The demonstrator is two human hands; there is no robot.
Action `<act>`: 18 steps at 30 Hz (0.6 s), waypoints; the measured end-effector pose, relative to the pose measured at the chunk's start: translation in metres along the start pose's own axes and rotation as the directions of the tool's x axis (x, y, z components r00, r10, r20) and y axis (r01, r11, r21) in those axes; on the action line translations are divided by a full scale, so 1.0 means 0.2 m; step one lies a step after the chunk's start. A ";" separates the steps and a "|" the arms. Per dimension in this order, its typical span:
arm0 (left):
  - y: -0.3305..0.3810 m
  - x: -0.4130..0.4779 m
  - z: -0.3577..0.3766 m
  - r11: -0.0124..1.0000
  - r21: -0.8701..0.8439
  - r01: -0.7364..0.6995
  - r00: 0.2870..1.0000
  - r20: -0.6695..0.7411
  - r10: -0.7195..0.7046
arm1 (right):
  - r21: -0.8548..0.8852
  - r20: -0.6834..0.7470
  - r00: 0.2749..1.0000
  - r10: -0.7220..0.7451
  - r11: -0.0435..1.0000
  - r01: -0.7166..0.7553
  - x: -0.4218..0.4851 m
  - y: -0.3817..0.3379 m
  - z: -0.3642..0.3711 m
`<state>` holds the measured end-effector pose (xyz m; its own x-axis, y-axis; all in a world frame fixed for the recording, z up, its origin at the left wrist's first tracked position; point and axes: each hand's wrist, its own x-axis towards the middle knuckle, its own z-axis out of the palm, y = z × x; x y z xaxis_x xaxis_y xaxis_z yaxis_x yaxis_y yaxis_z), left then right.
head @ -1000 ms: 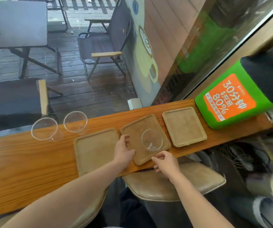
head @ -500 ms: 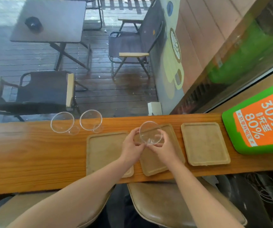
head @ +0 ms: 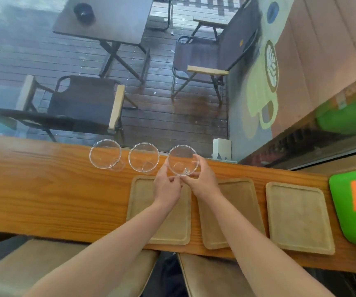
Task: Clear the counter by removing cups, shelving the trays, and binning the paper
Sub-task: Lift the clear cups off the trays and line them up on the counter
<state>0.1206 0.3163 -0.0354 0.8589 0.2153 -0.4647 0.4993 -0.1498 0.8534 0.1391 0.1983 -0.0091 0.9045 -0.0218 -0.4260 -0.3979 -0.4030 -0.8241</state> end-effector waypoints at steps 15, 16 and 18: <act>-0.05 0.05 -0.01 0.997 0.071 -0.013 1.000 -0.005 0.013 | -0.003 -0.038 0.998 0.052 0.999 -0.052 0.05 0.09 0.08; -0.05 0.05 -0.01 0.996 0.092 -0.005 1.000 -0.009 0.006 | -0.012 -0.038 0.997 0.067 0.998 -0.068 0.04 0.09 0.07; -0.05 0.02 -0.03 0.988 0.151 0.033 0.999 -0.032 -0.029 | -0.034 -0.047 0.995 0.093 0.995 -0.095 0.02 0.08 0.05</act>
<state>0.1183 0.3239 -0.0445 0.8402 0.2503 -0.4811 0.5389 -0.2867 0.7921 0.1336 0.2003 -0.0279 0.8696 -0.1023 -0.4831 -0.4766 -0.4297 -0.7670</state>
